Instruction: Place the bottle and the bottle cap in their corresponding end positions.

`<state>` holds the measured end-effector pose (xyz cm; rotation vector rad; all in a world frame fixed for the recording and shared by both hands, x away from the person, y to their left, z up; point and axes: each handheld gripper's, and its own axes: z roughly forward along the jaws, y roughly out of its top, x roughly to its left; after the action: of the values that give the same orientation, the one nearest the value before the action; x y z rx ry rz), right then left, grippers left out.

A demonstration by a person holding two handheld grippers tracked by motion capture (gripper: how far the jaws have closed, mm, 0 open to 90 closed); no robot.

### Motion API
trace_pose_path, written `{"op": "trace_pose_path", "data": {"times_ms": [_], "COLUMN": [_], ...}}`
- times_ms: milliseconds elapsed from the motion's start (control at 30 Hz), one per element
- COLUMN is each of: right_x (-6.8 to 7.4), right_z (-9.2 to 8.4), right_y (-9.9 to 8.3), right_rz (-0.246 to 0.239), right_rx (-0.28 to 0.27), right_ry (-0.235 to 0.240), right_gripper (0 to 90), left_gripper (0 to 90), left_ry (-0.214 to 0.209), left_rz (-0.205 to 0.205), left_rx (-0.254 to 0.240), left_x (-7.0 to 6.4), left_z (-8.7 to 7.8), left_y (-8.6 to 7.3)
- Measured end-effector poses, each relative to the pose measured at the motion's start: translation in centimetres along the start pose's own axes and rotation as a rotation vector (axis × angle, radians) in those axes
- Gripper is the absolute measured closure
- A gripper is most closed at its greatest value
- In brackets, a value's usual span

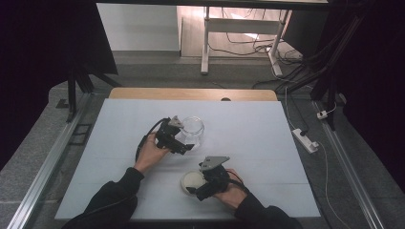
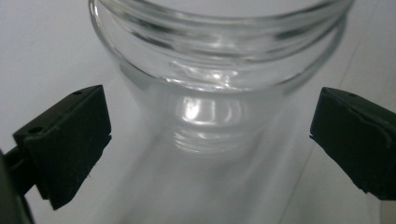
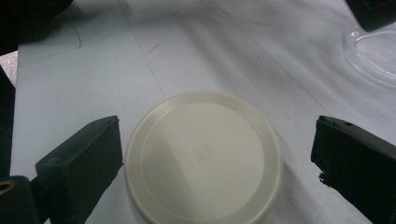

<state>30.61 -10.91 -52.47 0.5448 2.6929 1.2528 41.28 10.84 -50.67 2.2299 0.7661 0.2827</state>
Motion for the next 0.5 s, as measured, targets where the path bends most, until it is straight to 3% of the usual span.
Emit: {"op": "trace_pose_path", "data": {"times_ms": [500], "right_x": [-1.1], "right_z": [-1.2], "right_y": [-0.3], "right_rz": [0.080], "right_rx": [0.006], "right_ry": [-0.013], "right_gripper": [0.6], "left_gripper": [0.0], "left_ry": [0.006], "left_rz": [-0.017], "left_rx": [0.030], "left_x": [-1.4], "left_z": [-2.2], "left_y": [-2.3]}}
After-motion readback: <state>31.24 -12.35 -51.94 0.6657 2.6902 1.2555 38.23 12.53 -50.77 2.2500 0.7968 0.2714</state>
